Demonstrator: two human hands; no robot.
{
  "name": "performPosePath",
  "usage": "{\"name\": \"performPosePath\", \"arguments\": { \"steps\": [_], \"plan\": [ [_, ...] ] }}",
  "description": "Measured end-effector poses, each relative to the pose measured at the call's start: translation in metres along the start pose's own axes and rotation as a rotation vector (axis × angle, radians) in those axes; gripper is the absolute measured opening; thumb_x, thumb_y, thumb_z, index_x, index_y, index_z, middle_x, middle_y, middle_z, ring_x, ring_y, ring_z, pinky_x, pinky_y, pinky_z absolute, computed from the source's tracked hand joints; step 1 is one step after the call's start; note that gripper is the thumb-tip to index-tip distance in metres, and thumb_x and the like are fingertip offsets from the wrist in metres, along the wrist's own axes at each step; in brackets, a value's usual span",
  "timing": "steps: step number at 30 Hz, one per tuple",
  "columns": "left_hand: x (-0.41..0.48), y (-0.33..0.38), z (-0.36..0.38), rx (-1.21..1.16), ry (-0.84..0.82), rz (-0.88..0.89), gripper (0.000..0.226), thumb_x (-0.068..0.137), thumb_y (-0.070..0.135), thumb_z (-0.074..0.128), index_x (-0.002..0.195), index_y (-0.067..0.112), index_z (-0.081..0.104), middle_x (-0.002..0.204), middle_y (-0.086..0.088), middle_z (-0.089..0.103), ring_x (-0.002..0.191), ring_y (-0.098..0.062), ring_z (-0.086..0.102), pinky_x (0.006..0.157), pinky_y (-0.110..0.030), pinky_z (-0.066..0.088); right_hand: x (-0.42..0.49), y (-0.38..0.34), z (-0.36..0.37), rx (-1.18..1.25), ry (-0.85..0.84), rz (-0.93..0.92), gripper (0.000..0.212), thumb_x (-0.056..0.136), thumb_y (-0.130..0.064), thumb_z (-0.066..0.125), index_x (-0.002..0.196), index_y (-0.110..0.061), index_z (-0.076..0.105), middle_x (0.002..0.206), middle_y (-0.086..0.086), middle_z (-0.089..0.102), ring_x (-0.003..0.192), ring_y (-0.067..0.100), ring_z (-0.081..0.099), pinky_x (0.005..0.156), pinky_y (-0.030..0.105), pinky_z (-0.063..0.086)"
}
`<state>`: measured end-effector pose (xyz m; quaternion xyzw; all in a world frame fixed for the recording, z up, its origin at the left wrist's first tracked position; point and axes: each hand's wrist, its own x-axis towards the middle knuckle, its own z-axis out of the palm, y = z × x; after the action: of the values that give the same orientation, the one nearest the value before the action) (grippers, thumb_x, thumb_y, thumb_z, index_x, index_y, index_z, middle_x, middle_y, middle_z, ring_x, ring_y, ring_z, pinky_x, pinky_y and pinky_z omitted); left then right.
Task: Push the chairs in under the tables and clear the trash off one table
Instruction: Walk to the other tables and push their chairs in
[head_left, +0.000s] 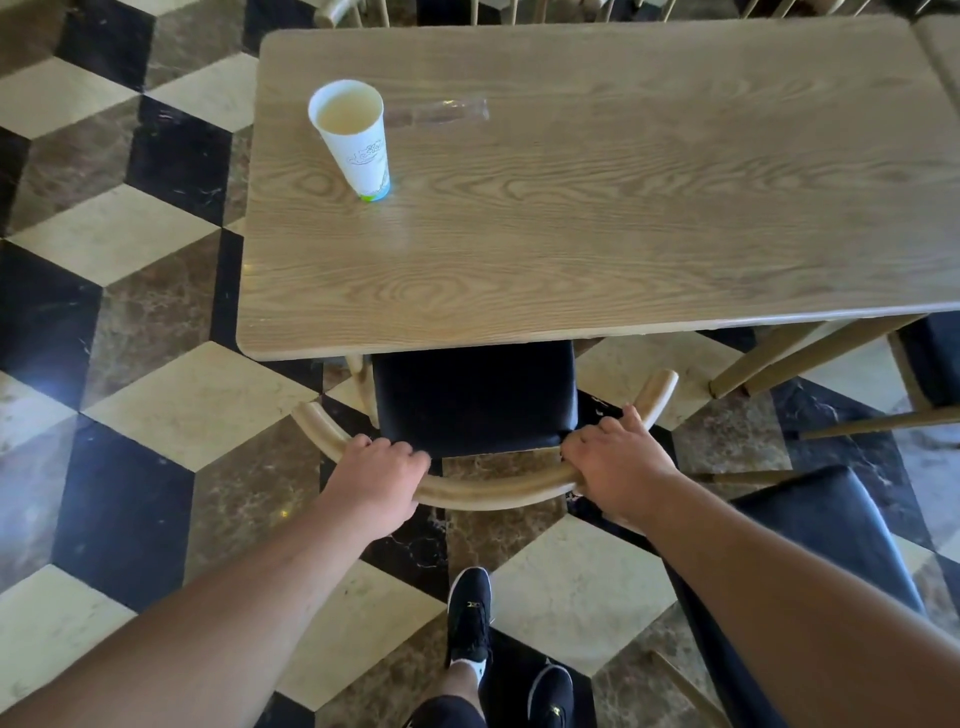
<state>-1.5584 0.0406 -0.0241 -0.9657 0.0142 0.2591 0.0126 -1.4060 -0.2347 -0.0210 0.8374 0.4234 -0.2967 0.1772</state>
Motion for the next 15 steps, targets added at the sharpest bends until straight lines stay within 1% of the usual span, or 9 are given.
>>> {"name": "performPosePath", "arguments": {
  "steps": [2, 4, 6, 8, 10, 11, 13, 15],
  "plan": [
    [-0.001, 0.0, 0.001, -0.01, -0.012, -0.012, 0.038, 0.096, 0.048, 0.07, 0.127, 0.028, 0.062, 0.115, 0.006, 0.068, 0.106, -0.019, 0.066, 0.102, -0.042, 0.048, -0.003, -0.002, 0.006, 0.013, 0.038, 0.018, 0.037, 0.1, -0.034, 0.059, 0.136, -0.026, 0.052, 0.131, 0.003, 0.061, 0.127, 0.031, 0.052, 0.125, 0.061, 0.014],
    [-0.002, 0.002, 0.002, -0.03, -0.043, -0.032, 0.045, 0.094, 0.051, 0.071, 0.131, 0.029, 0.06, 0.117, 0.007, 0.068, 0.108, -0.019, 0.066, 0.104, -0.042, 0.048, -0.008, -0.006, 0.012, 0.051, 0.101, 0.037, 0.041, 0.098, -0.032, 0.061, 0.137, -0.025, 0.051, 0.134, 0.003, 0.061, 0.132, 0.031, 0.05, 0.126, 0.058, 0.016],
    [-0.002, 0.009, -0.001, -0.082, -0.091, -0.051, 0.056, 0.091, 0.057, 0.068, 0.138, 0.029, 0.054, 0.125, 0.006, 0.065, 0.113, -0.021, 0.065, 0.106, -0.045, 0.047, -0.017, -0.009, 0.016, 0.12, 0.17, 0.046, 0.05, 0.097, -0.039, 0.064, 0.141, -0.024, 0.048, 0.139, 0.003, 0.058, 0.138, 0.03, 0.046, 0.127, 0.052, 0.017],
    [-0.001, 0.022, -0.006, -0.168, -0.107, -0.034, 0.066, 0.089, 0.063, 0.065, 0.143, 0.03, 0.047, 0.135, 0.005, 0.06, 0.118, -0.022, 0.062, 0.103, -0.045, 0.05, -0.033, -0.009, 0.018, 0.245, 0.229, 0.059, 0.062, 0.096, -0.049, 0.064, 0.149, -0.024, 0.044, 0.15, 0.002, 0.052, 0.148, 0.027, 0.037, 0.129, 0.047, 0.018],
    [0.0, 0.043, -0.013, -0.257, -0.059, 0.023, 0.068, 0.091, 0.061, 0.064, 0.147, 0.028, 0.044, 0.143, 0.004, 0.054, 0.121, -0.022, 0.059, 0.098, -0.042, 0.054, -0.054, -0.006, 0.019, 0.369, 0.279, 0.091, 0.068, 0.097, -0.051, 0.062, 0.155, -0.025, 0.039, 0.158, 0.0, 0.045, 0.154, 0.023, 0.03, 0.129, 0.044, 0.019],
    [0.002, 0.057, -0.018, -0.292, -0.025, 0.053, 0.068, 0.093, 0.06, 0.065, 0.148, 0.027, 0.043, 0.145, 0.004, 0.052, 0.122, -0.022, 0.058, 0.099, -0.041, 0.053, -0.067, -0.004, 0.021, 0.406, 0.293, 0.115, 0.068, 0.098, -0.05, 0.061, 0.156, -0.025, 0.038, 0.16, 0.0, 0.043, 0.154, 0.023, 0.029, 0.129, 0.042, 0.02],
    [0.005, 0.087, -0.027, -0.349, 0.06, 0.109, 0.064, 0.094, 0.056, 0.067, 0.146, 0.026, 0.046, 0.144, 0.005, 0.05, 0.122, -0.022, 0.056, 0.1, -0.041, 0.052, -0.092, 0.004, 0.028, 0.445, 0.288, 0.184, 0.067, 0.1, -0.05, 0.06, 0.157, -0.025, 0.036, 0.16, 0.0, 0.043, 0.151, 0.024, 0.033, 0.126, 0.04, 0.023],
    [0.01, 0.12, -0.035, -0.377, 0.142, 0.164, 0.059, 0.091, 0.05, 0.073, 0.14, 0.022, 0.053, 0.138, 0.004, 0.053, 0.118, -0.023, 0.058, 0.097, -0.043, 0.053, -0.118, 0.016, 0.043, 0.479, 0.258, 0.262, 0.063, 0.101, -0.05, 0.058, 0.156, -0.026, 0.039, 0.156, -0.002, 0.046, 0.147, 0.024, 0.037, 0.123, 0.04, 0.029]
  ]
}}
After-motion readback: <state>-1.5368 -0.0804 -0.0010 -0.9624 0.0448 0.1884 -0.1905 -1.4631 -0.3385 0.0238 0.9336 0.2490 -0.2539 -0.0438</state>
